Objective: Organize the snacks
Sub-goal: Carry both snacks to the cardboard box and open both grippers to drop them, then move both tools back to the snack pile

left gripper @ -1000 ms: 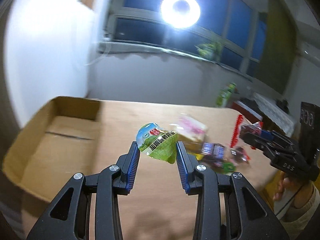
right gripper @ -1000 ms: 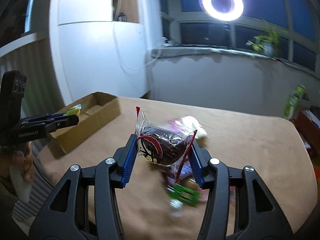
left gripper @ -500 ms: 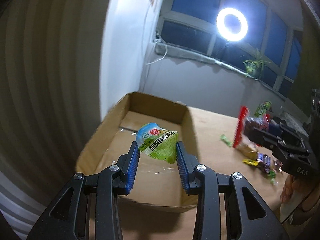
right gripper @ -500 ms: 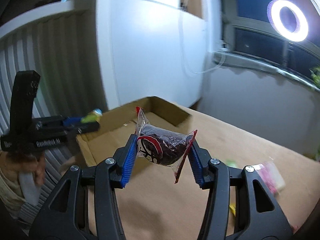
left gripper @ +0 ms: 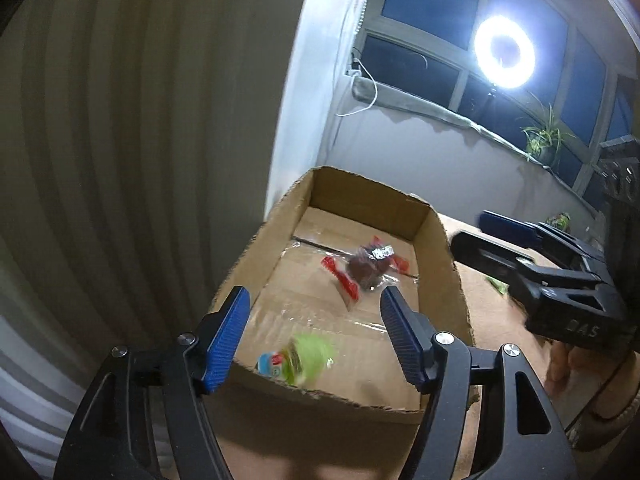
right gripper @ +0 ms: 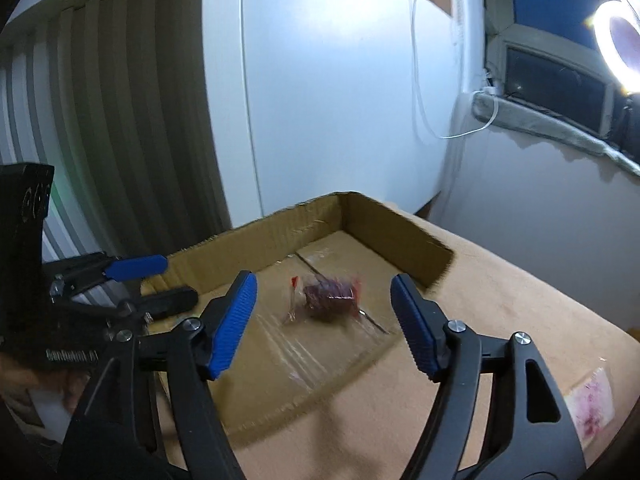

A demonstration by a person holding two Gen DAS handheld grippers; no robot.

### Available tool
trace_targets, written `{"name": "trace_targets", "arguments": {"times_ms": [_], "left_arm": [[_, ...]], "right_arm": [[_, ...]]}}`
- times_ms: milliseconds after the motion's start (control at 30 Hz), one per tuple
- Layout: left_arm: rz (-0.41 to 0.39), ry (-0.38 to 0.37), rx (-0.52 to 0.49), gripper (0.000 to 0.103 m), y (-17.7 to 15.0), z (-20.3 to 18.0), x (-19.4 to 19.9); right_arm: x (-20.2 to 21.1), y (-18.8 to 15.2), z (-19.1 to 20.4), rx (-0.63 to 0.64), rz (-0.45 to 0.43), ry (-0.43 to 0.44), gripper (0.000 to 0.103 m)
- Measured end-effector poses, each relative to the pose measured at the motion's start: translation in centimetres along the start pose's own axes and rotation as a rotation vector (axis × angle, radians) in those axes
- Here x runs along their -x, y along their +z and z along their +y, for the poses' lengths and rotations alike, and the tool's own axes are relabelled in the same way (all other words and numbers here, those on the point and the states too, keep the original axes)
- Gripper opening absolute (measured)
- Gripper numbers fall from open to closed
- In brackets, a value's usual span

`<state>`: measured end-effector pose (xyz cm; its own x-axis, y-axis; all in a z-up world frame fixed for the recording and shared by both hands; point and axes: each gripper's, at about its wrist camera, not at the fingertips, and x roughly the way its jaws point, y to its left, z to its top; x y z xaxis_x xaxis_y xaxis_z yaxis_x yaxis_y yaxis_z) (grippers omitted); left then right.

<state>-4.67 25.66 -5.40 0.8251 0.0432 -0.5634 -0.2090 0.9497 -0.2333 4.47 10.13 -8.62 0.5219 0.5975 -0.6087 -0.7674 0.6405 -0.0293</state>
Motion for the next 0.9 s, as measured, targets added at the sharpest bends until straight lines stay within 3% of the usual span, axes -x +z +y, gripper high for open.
{"name": "trace_targets", "arguments": {"times_ms": [167, 367, 900], "left_arm": [[-0.008, 0.011, -0.003, 0.068, 0.1, 0.1, 0.4], [-0.022, 0.005, -0.012, 0.072, 0.4, -0.6, 1.4], [0.008, -0.053, -0.158, 0.073, -0.1, -9.1, 1.5]], "right_arm": [[1.6, -0.9, 0.5, 0.001, -0.013, -0.052, 0.082], [3.6, -2.2, 1.2, -0.026, -0.012, -0.073, 0.083], [10.2, -8.6, -3.8, -0.14, -0.003, -0.154, 0.083]]}}
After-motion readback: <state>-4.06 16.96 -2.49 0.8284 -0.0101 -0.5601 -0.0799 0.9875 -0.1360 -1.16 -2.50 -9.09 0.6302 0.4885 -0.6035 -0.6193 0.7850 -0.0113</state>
